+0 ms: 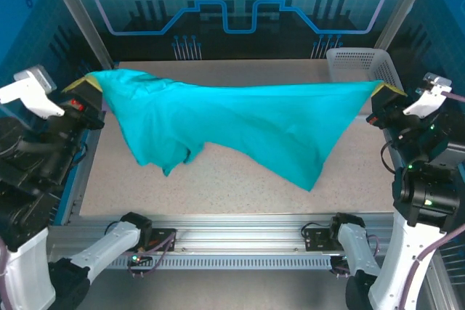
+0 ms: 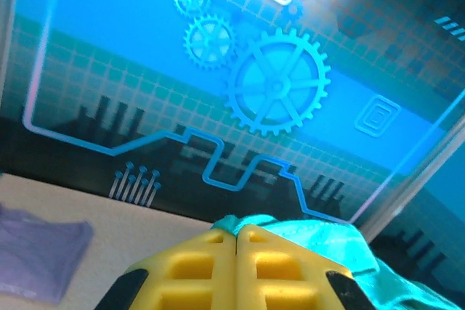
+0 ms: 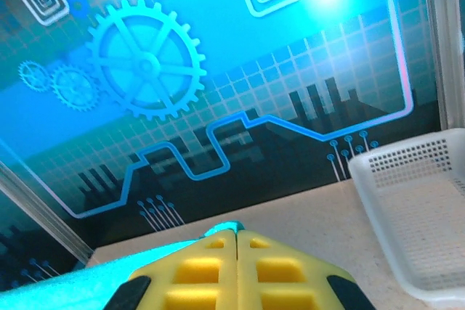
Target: Fold the inside-out t-shirt
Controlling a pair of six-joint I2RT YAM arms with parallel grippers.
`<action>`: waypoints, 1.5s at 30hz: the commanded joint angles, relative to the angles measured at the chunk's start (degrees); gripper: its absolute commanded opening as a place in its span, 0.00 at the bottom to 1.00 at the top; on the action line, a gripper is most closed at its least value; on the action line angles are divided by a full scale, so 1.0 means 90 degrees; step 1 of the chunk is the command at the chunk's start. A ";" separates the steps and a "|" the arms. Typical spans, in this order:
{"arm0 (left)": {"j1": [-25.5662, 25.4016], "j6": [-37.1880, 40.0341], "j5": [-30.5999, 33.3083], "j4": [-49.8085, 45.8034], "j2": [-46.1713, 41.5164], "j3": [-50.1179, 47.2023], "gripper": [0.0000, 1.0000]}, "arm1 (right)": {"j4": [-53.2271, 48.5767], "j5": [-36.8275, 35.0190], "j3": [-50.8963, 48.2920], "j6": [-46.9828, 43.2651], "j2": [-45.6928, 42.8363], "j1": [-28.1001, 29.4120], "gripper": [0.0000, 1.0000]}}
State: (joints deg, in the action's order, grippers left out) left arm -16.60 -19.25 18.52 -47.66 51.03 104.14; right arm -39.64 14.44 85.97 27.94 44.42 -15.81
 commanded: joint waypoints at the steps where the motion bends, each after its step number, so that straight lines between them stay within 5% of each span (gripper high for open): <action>1: 0.0372 0.0483 0.0332 0.0117 0.1161 -0.0125 0.00 | 0.0146 0.0006 -0.0268 0.0419 0.0619 -0.0043 0.00; 6: 0.1683 -0.0216 -0.1117 0.0706 0.2681 0.0327 0.00 | 0.1075 -0.0290 -0.0309 0.0563 0.1742 0.0451 0.00; 13: 0.1880 -0.0282 -0.1616 0.1166 0.3569 0.0796 0.00 | 0.1286 -0.0365 0.0278 0.0317 0.2839 0.0771 0.00; 18: 0.1893 -0.0297 -0.1916 0.1208 0.3077 0.0730 0.00 | 0.1074 -0.0220 0.0441 0.0160 0.2627 0.0771 0.00; 32: 0.1893 -0.0677 -0.2224 0.1411 -0.0206 0.0384 0.00 | -0.0568 -0.0508 0.1538 -0.0302 0.0261 0.0782 0.00; 39: 0.1893 -0.0438 -0.2058 0.1346 -0.0069 0.0765 0.00 | -0.0741 -0.0641 0.2123 -0.0453 0.0146 0.0781 0.00; 45: 0.1893 -0.0205 -0.1728 0.1888 0.0928 -0.0099 0.00 | -0.0058 -0.0689 0.1202 -0.0574 0.0559 0.0781 0.00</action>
State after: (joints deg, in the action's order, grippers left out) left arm -0.25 -22.96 0.14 -33.65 53.34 107.96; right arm -42.61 10.31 100.95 24.14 45.63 -9.02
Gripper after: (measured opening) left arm 0.053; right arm 0.045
